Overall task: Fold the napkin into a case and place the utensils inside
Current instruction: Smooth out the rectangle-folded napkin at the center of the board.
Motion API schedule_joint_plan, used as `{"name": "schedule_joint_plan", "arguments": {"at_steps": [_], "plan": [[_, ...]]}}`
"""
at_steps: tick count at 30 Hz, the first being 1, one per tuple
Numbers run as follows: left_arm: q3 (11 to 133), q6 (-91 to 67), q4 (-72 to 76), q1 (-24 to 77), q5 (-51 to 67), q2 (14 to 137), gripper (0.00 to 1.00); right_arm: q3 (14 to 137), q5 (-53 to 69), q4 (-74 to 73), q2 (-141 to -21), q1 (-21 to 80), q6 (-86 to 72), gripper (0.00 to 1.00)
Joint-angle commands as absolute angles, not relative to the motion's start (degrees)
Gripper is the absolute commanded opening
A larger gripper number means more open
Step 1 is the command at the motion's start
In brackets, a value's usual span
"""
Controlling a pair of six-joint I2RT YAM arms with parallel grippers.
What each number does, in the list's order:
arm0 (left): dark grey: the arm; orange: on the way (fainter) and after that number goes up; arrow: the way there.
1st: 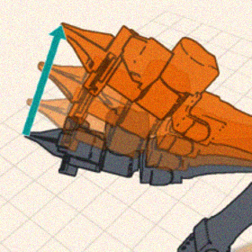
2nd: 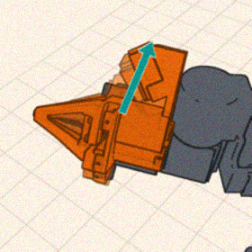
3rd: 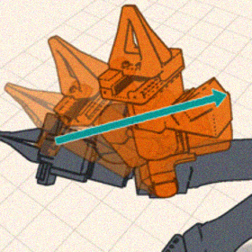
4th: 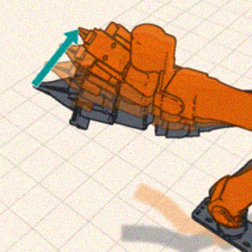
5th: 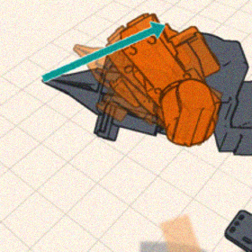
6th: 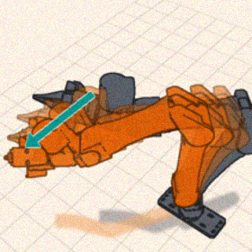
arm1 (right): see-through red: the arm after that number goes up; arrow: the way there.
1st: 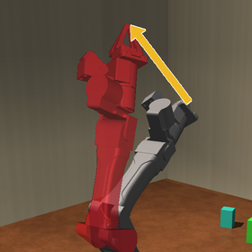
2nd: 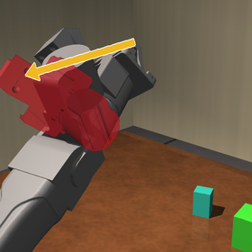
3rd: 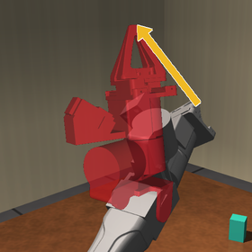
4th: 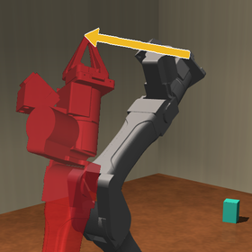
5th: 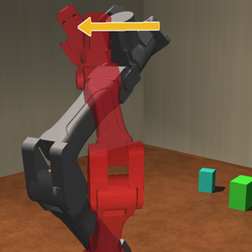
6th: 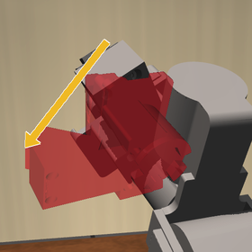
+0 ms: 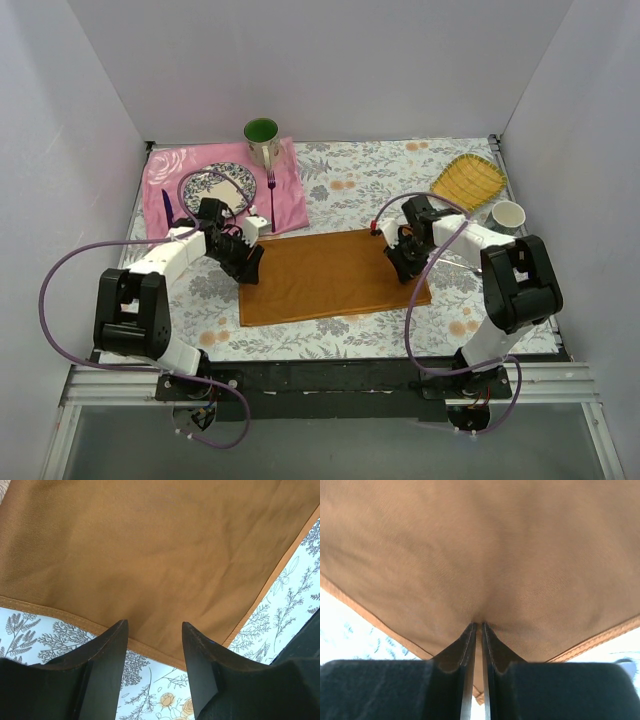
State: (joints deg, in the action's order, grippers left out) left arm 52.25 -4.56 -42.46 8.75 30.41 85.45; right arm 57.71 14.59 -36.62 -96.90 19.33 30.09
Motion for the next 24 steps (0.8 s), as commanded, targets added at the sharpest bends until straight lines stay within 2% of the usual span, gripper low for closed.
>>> {"name": "schedule_joint_plan", "arguments": {"at_steps": [1, 4, 10, 14, 17, 19, 21, 23, 24], "plan": [[53.7, -4.5, -41.3, 9.7, 33.0, 85.2, 0.46, 51.1, 13.6, -42.0, -95.5, 20.9, 33.8, 0.17], [52.8, -3.9, -40.0, 10.8, 30.9, 84.6, 0.46, 49.7, 18.3, -46.7, -91.8, 21.5, 36.5, 0.16], [53.9, -6.0, -39.1, 11.8, 31.7, 85.2, 0.47, 58.3, 24.4, -51.2, -90.7, 22.9, 39.2, 0.20], [56.2, -11.7, -35.9, 14.8, 33.1, 86.3, 0.47, 70.9, 30.7, -47.4, -95.6, 22.9, 32.1, 0.21], [60.5, -24.3, -29.5, 15.3, 39.7, 88.8, 0.51, 74.5, 38.0, -39.5, -98.4, 22.9, 22.3, 0.23], [64.6, -30.7, -25.1, 15.4, 46.5, 92.8, 0.56, 75.0, 41.9, -30.7, -100.3, 23.0, 16.2, 0.37], [66.0, -41.6, -21.3, 15.5, 51.4, 95.4, 0.66, 74.9, 47.9, -23.1, -102.0, 23.1, 7.6, 0.57], [65.5, -49.4, -13.1, 16.5, 55.2, 97.6, 0.74, 75.0, 51.3, -19.0, -104.7, 23.8, 1.5, 0.71], [64.6, -56.2, -10.1, 17.0, 55.5, 97.8, 0.85, 74.8, 51.9, -17.6, -105.3, 24.3, 0.5, 0.85]]}}
